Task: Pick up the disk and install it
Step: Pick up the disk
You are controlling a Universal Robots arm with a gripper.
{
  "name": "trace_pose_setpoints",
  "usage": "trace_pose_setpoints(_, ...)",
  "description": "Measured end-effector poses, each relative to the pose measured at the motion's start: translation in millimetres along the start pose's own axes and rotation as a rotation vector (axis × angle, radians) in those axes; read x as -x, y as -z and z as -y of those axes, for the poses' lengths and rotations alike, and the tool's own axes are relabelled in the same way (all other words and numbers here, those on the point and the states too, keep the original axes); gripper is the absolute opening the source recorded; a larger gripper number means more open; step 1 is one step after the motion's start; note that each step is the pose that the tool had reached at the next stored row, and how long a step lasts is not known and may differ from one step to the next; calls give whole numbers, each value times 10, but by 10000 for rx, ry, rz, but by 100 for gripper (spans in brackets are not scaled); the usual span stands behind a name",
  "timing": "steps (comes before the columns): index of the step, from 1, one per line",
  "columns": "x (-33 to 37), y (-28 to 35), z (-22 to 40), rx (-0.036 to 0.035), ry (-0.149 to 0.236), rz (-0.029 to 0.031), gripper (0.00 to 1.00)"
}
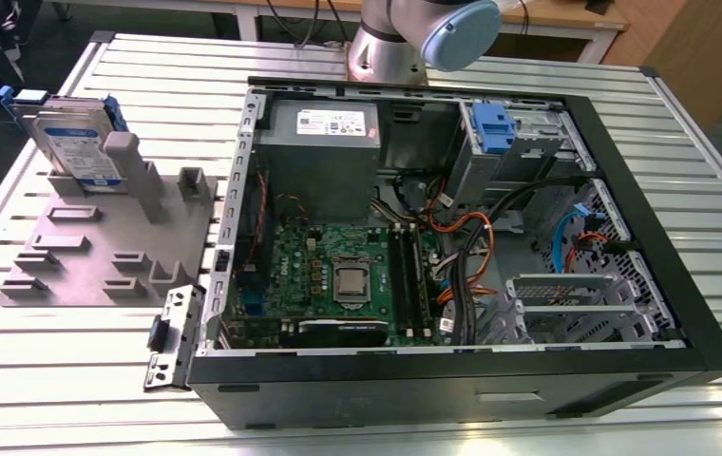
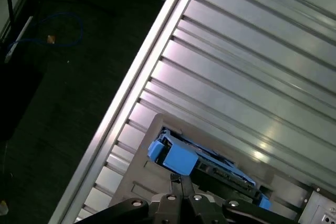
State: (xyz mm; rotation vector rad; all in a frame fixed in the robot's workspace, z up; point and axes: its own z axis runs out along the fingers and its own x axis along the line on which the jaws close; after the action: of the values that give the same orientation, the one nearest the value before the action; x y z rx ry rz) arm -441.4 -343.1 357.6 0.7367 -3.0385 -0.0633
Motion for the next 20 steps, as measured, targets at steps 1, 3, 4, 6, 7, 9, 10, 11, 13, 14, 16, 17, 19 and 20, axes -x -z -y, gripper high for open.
trace_pose_setpoints(1,0,0,0,-1,104,-4,11)
trace_pose_setpoints(3,0,0,0,-1,301,-13,11)
trace_pose_setpoints(4,0,0,0,-2,393,-17,11)
trace_pose_setpoints(6,0,0,0,-2,547,-24,11)
trace_pose_setpoints(7,0,0,0,-2,595,-26,11)
trace_pose_setpoints(9,0,0,0,-3,616,-27,11)
trace_pose_setpoints(10,0,0,0,-3,616,-27,11)
trace_pose_setpoints(11,0,0,0,-3,619,-27,11)
trace_pose_setpoints(13,0,0,0,-3,631,-27,11)
trace_pose_setpoints(14,0,0,0,-3,634,-27,11)
trace_pose_setpoints(16,0,0,0,-3,636,-28,11)
trace_pose_setpoints(17,0,0,0,-3,637,-28,11)
trace_pose_setpoints(19,0,0,0,-2,637,-28,11)
trace_pose_setpoints(20,0,0,0,-3,637,-28,11)
